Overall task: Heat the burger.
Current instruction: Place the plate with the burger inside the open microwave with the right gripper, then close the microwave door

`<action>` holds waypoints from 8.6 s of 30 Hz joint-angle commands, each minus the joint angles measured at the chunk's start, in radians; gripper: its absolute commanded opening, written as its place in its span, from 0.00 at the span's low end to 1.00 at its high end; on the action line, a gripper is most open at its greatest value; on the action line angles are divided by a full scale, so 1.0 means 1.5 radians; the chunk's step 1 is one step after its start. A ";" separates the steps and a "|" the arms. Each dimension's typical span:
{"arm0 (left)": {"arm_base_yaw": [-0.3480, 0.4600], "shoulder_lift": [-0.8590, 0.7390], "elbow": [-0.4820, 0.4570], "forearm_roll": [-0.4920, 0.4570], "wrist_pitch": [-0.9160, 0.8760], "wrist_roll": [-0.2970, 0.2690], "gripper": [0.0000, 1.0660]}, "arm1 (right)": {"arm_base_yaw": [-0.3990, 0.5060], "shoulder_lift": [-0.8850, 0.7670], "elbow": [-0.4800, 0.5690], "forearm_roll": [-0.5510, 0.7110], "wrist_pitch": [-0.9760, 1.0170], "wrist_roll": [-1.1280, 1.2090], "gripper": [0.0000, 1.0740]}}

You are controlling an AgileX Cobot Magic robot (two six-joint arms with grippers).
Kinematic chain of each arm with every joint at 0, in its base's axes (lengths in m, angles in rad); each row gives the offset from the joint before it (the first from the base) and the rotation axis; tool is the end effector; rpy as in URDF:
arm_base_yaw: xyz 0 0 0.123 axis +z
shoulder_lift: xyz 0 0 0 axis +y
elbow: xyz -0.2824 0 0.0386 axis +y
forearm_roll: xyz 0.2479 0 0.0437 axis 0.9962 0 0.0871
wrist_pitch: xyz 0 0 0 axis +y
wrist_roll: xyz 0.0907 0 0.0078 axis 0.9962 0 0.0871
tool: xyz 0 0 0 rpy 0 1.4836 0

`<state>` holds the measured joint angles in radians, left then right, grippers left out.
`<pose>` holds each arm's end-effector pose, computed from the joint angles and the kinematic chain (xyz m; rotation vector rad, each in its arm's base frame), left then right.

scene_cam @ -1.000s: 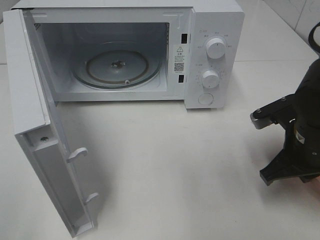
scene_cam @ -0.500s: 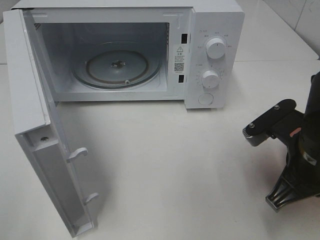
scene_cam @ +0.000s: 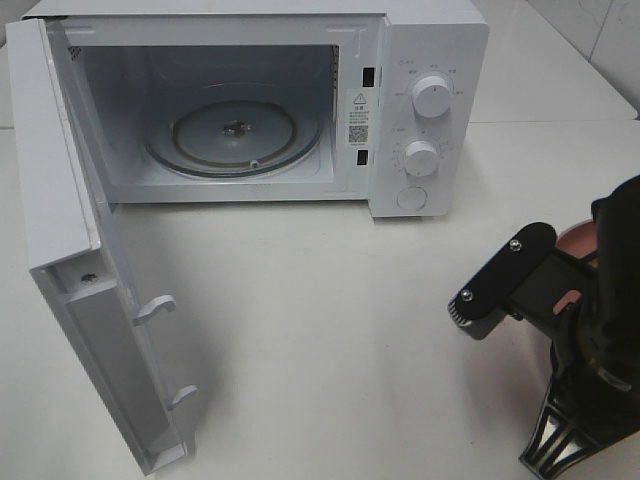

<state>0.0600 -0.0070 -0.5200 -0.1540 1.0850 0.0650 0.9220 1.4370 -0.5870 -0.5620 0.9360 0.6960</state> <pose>-0.0091 -0.0129 0.2814 0.0169 2.0336 -0.1054 0.1478 0.1302 0.1685 -0.8381 2.7389 -0.5610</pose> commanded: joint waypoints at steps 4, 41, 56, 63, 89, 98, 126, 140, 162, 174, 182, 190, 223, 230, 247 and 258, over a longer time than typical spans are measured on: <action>0.000 -0.010 0.001 -0.005 -0.009 -0.003 0.94 | 0.089 -0.003 0.002 -0.033 0.053 0.032 0.00; 0.000 -0.010 0.001 -0.005 -0.009 -0.003 0.94 | 0.291 -0.003 0.001 -0.131 -0.035 -0.177 0.02; 0.000 -0.010 0.001 -0.005 -0.009 -0.003 0.94 | 0.291 -0.003 0.001 -0.167 -0.120 -0.275 0.02; 0.000 -0.010 0.001 -0.005 -0.009 -0.003 0.94 | 0.286 -0.003 0.001 -0.175 -0.175 -0.339 0.00; 0.000 -0.010 0.001 -0.005 -0.009 -0.003 0.94 | -0.003 -0.003 0.000 -0.069 -0.409 -0.832 0.00; 0.000 -0.010 0.001 -0.005 -0.009 -0.003 0.94 | -0.094 -0.003 -0.040 0.098 -0.456 -1.079 0.00; 0.000 -0.010 0.001 -0.005 -0.009 -0.003 0.94 | -0.171 0.036 -0.093 0.286 -0.512 -1.392 0.00; 0.000 -0.010 0.001 -0.005 -0.009 -0.003 0.94 | -0.169 0.130 -0.189 0.285 -0.527 -1.352 0.00; 0.000 -0.010 0.001 -0.005 -0.009 -0.003 0.94 | -0.169 0.244 -0.327 0.293 -0.525 -1.338 0.00; 0.000 -0.010 0.001 -0.005 -0.009 -0.003 0.94 | -0.161 0.329 -0.445 0.292 -0.486 -1.323 0.00; 0.000 -0.010 0.001 -0.005 -0.009 -0.003 0.94 | -0.161 0.387 -0.522 0.291 -0.467 -1.303 0.00; 0.000 -0.010 0.001 -0.005 -0.009 -0.003 0.94 | -0.161 0.440 -0.599 0.284 -0.433 -1.303 0.00; 0.000 -0.010 0.001 -0.005 -0.009 -0.003 0.94 | -0.163 0.600 -0.865 0.188 -0.350 -1.145 0.00; 0.000 -0.010 0.001 -0.005 -0.009 -0.003 0.94 | -0.163 0.631 -0.903 0.187 -0.340 -1.153 0.00; 0.000 -0.010 0.001 -0.005 -0.009 -0.003 0.94 | -0.164 0.650 -0.907 0.194 -0.344 -1.151 0.42; 0.000 -0.010 0.001 -0.005 -0.009 -0.003 0.94 | -0.161 0.587 -0.797 0.209 -0.397 -1.155 0.61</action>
<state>0.0600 -0.0070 -0.5200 -0.1540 1.0850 0.0650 0.6780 2.3510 -1.8070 -0.2510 0.3740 -1.0330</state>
